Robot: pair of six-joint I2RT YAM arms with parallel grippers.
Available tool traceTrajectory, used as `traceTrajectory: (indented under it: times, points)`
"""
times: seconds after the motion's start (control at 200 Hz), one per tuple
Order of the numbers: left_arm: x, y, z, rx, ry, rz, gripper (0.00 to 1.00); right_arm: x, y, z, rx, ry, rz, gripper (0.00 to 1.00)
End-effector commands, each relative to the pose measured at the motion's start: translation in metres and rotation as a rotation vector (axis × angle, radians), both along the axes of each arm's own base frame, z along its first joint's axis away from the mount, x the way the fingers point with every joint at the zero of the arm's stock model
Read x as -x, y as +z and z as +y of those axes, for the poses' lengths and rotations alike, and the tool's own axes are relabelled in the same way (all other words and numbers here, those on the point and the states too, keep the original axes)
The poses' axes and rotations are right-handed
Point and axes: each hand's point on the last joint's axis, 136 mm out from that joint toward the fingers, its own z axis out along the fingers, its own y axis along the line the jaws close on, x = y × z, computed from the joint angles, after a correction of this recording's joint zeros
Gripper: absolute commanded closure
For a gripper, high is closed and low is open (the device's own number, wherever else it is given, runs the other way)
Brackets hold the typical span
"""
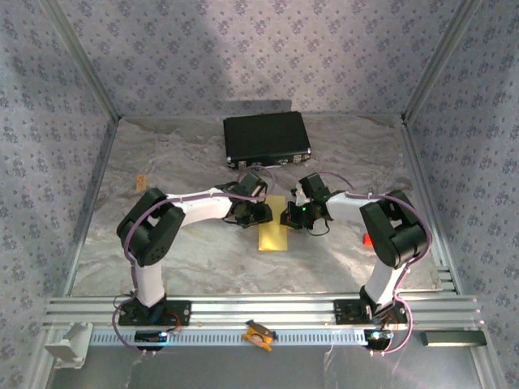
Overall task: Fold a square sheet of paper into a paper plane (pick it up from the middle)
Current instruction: Hold the square sheet of paper at the center of the table, then first fold the square sheet of paper in half at the center of the table.
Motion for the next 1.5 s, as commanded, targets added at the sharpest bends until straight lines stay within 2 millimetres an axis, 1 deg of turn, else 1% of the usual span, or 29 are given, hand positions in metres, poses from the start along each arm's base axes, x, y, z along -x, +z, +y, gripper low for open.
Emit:
traceTrajectory:
  times: [0.0, 0.06, 0.17, 0.245, 0.34, 0.465, 0.565, 0.685, 0.79, 0.864, 0.974, 1.054, 1.149, 1.219, 1.269, 1.364, 1.494]
  points:
    - [0.001, -0.044, 0.015, -0.109, 0.009, 0.010, 0.52, 0.022, -0.029, -0.026, 0.136, 0.046, 0.044, 1.00]
    - [0.001, -0.036, 0.011, -0.086, 0.008, 0.007, 0.50, 0.025, -0.032, -0.030, 0.149, 0.066, 0.051, 1.00]
    - [-0.003, -0.007, 0.001, -0.023, 0.002, -0.040, 0.48, 0.024, -0.031, -0.031, 0.140, 0.084, 0.048, 0.99]
    - [-0.007, 0.016, -0.003, 0.012, 0.005, -0.074, 0.43, 0.024, -0.033, -0.031, 0.144, 0.104, 0.052, 0.99]
    - [-0.011, 0.040, 0.000, 0.037, 0.022, -0.127, 0.41, 0.025, -0.035, -0.031, 0.156, 0.128, 0.062, 0.99]
    - [-0.014, 0.061, 0.008, 0.070, 0.043, -0.174, 0.40, 0.025, -0.036, -0.031, 0.163, 0.161, 0.064, 0.99]
    - [-0.017, 0.075, 0.008, 0.146, 0.047, -0.204, 0.44, 0.025, -0.038, -0.032, 0.179, 0.168, 0.071, 0.99]
    - [-0.020, 0.088, -0.007, 0.296, 0.003, -0.212, 0.54, 0.025, -0.041, -0.032, 0.184, 0.194, 0.079, 0.99]
    - [-0.021, 0.091, -0.020, 0.391, -0.031, -0.193, 0.64, 0.024, -0.045, -0.038, 0.221, 0.181, 0.090, 0.99]
    - [-0.022, 0.087, -0.026, 0.429, -0.041, -0.168, 0.75, 0.025, -0.046, -0.037, 0.223, 0.184, 0.091, 0.99]
    - [-0.025, 0.079, -0.030, 0.444, -0.039, -0.152, 0.88, 0.024, -0.045, -0.038, 0.228, 0.174, 0.090, 1.00]
    - [-0.026, 0.072, -0.032, 0.450, -0.042, -0.134, 1.00, 0.024, -0.046, -0.039, 0.229, 0.172, 0.090, 1.00]
    - [-0.028, 0.063, -0.033, 0.470, -0.039, -0.110, 1.00, 0.025, -0.047, -0.039, 0.237, 0.172, 0.093, 1.00]
    - [-0.027, 0.059, -0.037, 0.507, -0.065, -0.085, 1.00, 0.024, -0.047, -0.040, 0.238, 0.169, 0.091, 1.00]
    - [-0.028, 0.052, -0.035, 0.505, -0.054, -0.070, 1.00, 0.024, -0.047, -0.039, 0.237, 0.170, 0.090, 1.00]
    - [-0.028, 0.044, -0.031, 0.508, -0.046, -0.062, 1.00, 0.024, -0.047, -0.039, 0.238, 0.171, 0.091, 1.00]
    - [-0.027, 0.037, -0.028, 0.499, -0.042, -0.050, 1.00, 0.024, -0.047, -0.040, 0.240, 0.168, 0.091, 1.00]
